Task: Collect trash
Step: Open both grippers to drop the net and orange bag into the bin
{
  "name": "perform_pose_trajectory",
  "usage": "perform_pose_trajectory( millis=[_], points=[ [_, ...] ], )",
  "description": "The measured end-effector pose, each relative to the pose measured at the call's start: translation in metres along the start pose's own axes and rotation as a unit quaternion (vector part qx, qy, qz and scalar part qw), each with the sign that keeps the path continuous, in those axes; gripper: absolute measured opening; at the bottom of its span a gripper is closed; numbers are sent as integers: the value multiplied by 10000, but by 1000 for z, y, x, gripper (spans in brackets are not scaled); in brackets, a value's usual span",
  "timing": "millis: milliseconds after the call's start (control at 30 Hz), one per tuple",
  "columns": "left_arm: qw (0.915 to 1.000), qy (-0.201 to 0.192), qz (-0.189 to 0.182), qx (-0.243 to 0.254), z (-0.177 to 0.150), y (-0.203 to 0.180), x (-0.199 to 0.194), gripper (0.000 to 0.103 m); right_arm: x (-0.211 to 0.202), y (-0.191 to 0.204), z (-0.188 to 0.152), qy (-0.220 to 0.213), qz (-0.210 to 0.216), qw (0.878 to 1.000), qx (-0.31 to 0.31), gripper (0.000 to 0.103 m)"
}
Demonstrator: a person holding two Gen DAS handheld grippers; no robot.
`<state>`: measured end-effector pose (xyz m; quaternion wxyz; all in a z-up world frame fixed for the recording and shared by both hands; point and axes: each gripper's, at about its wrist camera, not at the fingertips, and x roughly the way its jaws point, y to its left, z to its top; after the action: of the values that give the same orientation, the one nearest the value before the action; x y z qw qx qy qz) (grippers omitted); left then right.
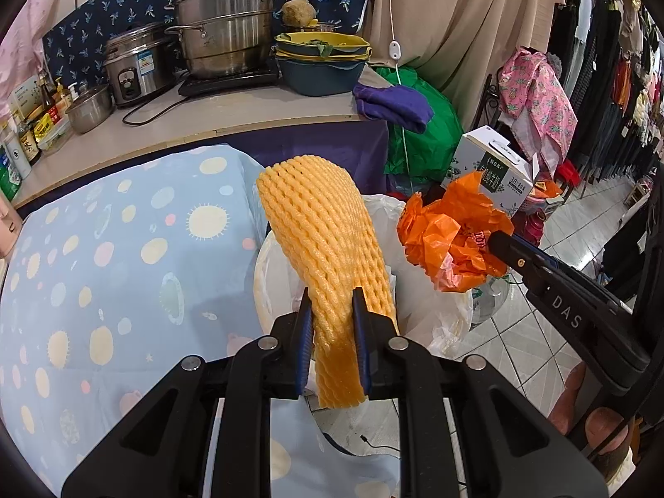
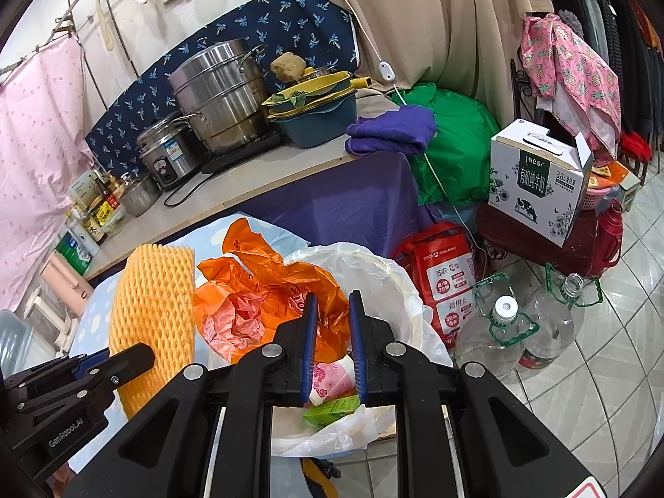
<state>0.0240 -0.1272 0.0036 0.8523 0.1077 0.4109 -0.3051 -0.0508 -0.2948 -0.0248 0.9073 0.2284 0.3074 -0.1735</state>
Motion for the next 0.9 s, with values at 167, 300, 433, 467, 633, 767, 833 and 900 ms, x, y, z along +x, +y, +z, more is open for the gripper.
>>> perform_pose_trajectory(
  millis=[167, 300, 433, 467, 633, 767, 833, 900],
  points=[
    [10000, 46, 26, -17, 2, 0, 7, 17, 6, 1, 0, 54, -7, 10000, -37, 15],
    [10000, 34, 38, -22, 3, 0, 12, 18, 11, 2, 1, 99, -9, 9999, -75, 15],
    [10000, 68, 43, -17, 5, -1, 17, 18, 15, 3, 2, 132, -8, 9999, -90, 15],
    [10000, 69, 42, -17, 6, -1, 19, 19, 17, 4, 2, 141, -9, 9999, -96, 16],
    [10000, 15, 82, -19, 6, -1, 22, 33, 21, 6, 3, 166, -35, 9998, -135, 20],
    [9997, -60, 202, -86, 6, 2, 21, 54, 21, 9, 4, 110, -58, 9998, -150, 36],
    [9996, -81, 247, -106, 7, 4, 20, 57, 21, 9, 5, 105, -58, 9998, -154, 38],
    [9995, -79, 272, -122, 7, 5, 20, 59, 21, 10, 5, 113, -50, 9998, -165, 39]
  ],
)
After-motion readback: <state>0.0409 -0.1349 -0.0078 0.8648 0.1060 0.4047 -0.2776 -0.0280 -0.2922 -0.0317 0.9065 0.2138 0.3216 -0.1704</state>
